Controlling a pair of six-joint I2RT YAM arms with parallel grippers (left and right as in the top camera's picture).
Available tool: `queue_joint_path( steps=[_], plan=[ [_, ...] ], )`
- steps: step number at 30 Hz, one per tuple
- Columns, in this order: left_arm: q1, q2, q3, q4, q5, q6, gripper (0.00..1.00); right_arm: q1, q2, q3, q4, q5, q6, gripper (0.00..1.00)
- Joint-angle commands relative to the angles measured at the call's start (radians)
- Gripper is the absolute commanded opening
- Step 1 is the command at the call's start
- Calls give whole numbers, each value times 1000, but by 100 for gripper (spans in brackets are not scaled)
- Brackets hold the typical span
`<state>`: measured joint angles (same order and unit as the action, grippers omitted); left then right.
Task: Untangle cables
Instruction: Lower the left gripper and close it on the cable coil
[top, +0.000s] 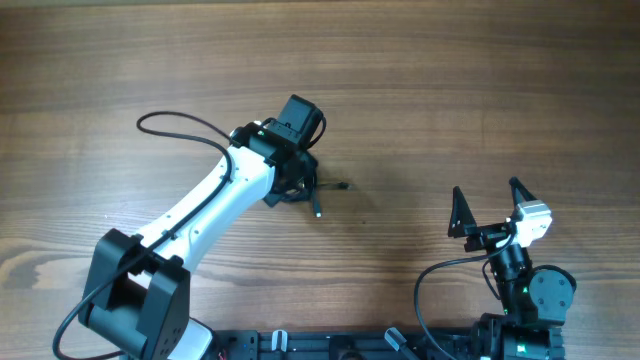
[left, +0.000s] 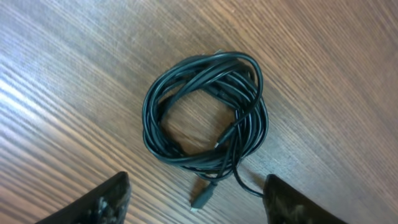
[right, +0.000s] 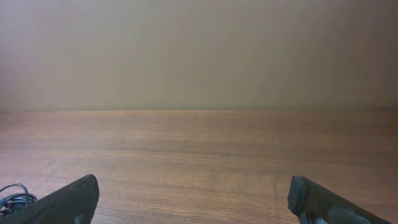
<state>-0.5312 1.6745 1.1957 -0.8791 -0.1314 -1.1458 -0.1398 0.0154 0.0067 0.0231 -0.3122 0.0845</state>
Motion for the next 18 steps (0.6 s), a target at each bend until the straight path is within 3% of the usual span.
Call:
queue_joint_path(
  steps=[1,4,8,13,18],
  plan=[
    [-1,-3,-1,-19,-79,220,57,3,-11,-2,2,10,-6,100],
    [-1,-3,-15,-46,-123,213,39,3,-11,-2,2,10,-6,100],
    [-1,-3,-114,3,-124,121,40,3,-11,-2,2,10,-6,100],
    [-1,-3,-204,162,-124,170,36,3,-11,-2,2,10,-6,100],
    [-1,-3,-215,178,-175,177,35,3,-11,-2,2,10,-6,100]
  ],
)
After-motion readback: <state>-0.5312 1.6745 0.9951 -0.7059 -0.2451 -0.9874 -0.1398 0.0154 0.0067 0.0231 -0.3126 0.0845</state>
